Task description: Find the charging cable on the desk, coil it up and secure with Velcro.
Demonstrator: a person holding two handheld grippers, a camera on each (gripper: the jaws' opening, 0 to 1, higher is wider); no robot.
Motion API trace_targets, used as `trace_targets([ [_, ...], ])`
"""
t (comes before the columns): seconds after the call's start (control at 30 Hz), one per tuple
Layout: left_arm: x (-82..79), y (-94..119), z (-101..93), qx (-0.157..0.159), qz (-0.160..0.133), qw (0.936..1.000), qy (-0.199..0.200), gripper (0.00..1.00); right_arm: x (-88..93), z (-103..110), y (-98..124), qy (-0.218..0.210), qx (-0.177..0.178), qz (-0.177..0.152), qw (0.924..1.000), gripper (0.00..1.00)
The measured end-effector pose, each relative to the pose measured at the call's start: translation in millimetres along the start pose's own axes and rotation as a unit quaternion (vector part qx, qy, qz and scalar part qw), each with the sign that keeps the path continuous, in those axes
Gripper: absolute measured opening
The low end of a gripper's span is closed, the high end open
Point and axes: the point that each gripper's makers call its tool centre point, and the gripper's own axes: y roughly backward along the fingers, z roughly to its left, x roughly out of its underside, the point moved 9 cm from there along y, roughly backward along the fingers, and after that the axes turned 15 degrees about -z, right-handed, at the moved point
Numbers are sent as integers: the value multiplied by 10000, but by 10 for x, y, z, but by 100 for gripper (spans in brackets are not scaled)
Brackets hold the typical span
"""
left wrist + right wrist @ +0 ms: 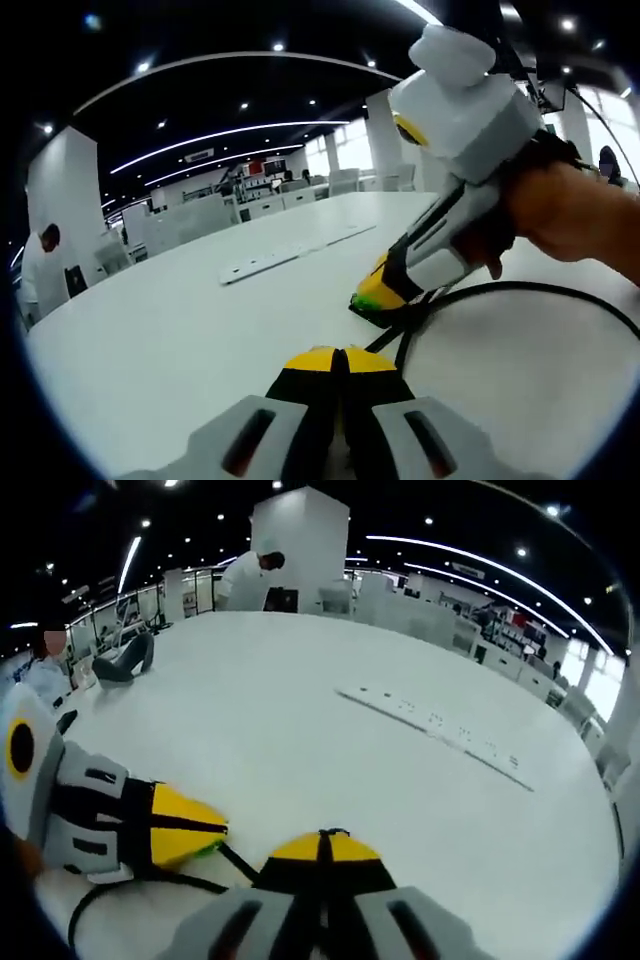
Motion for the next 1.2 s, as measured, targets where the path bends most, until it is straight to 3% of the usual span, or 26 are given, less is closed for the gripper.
trace_targets([
  [0.13, 1, -18, 19, -2, -3, 10000, 8, 2, -36, -64, -29, -99, -80, -47, 9999, 2],
  [0.3, 3, -24, 28, 0, -8, 10000, 14, 2, 17, -84, -80, -110, -146, -408, 9990, 2],
  [0.47, -1, -45, 61, 5, -15, 10000, 12, 2, 83, -133, -89, -541, -352, -680, 9956, 2],
  [0.63, -2, -32, 36, -8, -11, 10000, 24, 2, 86, -136, -86, -411, -469, -786, 9950, 2],
  [1.2, -3, 5, -9, -14, -11, 10000, 20, 2, 61, -113, -105, -53, -303, -819, 9962, 2],
])
